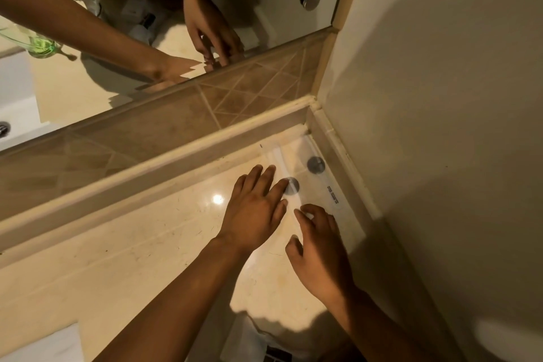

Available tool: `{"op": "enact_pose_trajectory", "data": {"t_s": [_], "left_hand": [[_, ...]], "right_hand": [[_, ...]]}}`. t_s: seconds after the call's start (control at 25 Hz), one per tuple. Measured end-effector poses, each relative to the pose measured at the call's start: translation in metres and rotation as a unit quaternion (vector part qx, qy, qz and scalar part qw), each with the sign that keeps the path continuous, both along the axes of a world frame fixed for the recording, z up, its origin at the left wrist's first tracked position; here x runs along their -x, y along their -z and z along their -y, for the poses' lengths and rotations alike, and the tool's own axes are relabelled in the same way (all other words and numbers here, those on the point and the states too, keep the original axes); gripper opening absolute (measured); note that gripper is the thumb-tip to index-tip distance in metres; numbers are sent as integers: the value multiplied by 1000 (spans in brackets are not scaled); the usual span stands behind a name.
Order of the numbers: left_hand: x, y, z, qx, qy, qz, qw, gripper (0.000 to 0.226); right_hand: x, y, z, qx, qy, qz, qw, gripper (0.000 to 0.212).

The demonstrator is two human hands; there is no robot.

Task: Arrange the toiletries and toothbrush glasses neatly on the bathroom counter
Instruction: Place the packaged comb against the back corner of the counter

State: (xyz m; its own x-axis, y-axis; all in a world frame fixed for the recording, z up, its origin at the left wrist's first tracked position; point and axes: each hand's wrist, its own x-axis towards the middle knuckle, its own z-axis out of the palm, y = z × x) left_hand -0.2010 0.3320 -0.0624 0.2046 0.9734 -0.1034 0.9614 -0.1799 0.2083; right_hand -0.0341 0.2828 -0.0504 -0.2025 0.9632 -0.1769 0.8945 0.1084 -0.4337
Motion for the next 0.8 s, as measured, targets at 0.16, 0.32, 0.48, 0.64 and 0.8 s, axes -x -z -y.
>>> {"op": "enact_pose_trajectory", "data": {"t_s": [0.16, 0.32, 0.48, 0.64, 0.8], "left_hand": [[-3, 2, -2, 6, -2, -5, 1000, 46], [-3, 1, -2, 17, -5, 5, 1000, 47], [-6, -1, 2, 32, -6, 8, 999, 49], [-11, -2, 3, 42, -6, 2, 999, 52], [-14, 2, 4, 40, 1, -5, 999, 55]], "right_hand": [[1, 2, -4, 8, 8, 12, 1000, 50], [1, 3, -2, 2, 12, 11, 1000, 50], [-2, 2, -1, -1, 18, 16, 1000, 49], [-5, 4, -1, 9, 20, 12, 1000, 49], [-7, 4, -1, 9, 19, 5, 1000, 48]]}}
